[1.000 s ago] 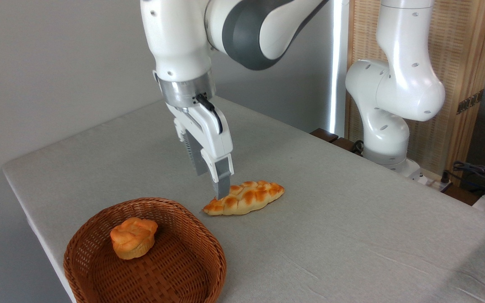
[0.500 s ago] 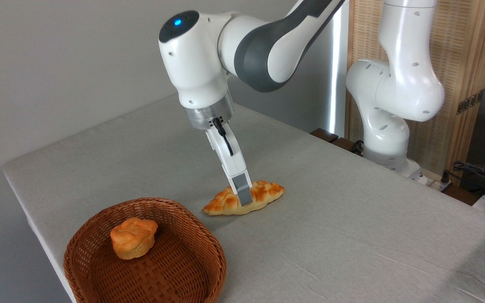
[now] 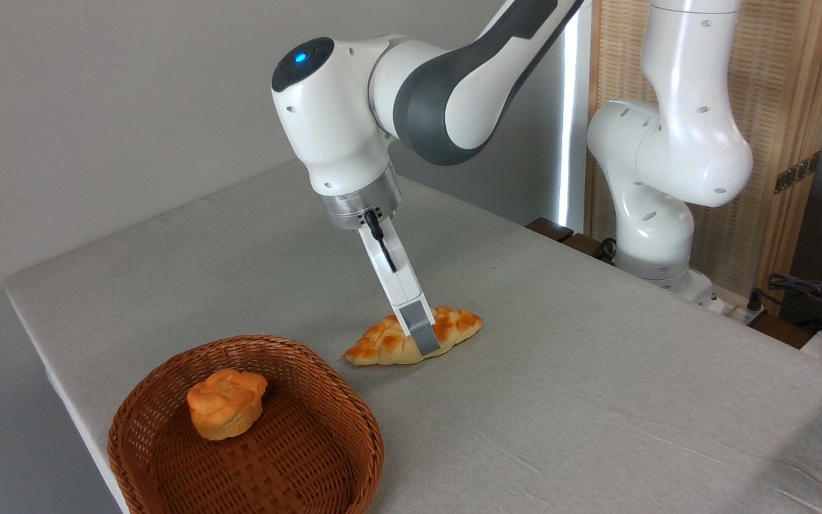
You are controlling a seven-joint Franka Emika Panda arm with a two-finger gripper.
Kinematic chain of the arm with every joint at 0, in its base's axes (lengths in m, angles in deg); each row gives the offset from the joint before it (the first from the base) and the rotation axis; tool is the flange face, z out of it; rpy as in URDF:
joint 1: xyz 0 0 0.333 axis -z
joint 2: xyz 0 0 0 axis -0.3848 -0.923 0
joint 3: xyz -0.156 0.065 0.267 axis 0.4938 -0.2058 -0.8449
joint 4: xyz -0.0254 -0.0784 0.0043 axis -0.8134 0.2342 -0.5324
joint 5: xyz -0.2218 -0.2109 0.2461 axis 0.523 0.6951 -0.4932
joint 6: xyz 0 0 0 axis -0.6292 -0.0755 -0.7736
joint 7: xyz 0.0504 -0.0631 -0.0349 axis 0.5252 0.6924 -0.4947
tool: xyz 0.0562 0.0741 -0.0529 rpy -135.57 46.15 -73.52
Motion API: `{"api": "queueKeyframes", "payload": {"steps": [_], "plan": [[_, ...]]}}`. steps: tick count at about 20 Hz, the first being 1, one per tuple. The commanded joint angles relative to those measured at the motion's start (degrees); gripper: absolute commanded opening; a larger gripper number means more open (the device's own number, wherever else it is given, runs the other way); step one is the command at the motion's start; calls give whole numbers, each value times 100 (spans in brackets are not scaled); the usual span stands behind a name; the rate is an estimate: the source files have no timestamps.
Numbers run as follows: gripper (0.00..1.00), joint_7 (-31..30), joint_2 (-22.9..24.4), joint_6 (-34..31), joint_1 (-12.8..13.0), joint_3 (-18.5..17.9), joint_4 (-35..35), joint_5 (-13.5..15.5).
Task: Put bread into the basket
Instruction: 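Lower the gripper down onto the middle of the braided roll, then close the gripper fingers around the braided roll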
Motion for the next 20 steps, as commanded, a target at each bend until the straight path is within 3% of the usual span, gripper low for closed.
{"api": "queueKeyframes", "payload": {"steps": [1,6,20], "plan": [[100,130,-44,140,36,-49,-59,-86],[100,122,-141,140,159,-49,-68,-86],[100,104,-193,271,203,-40,-59,-86]]}}
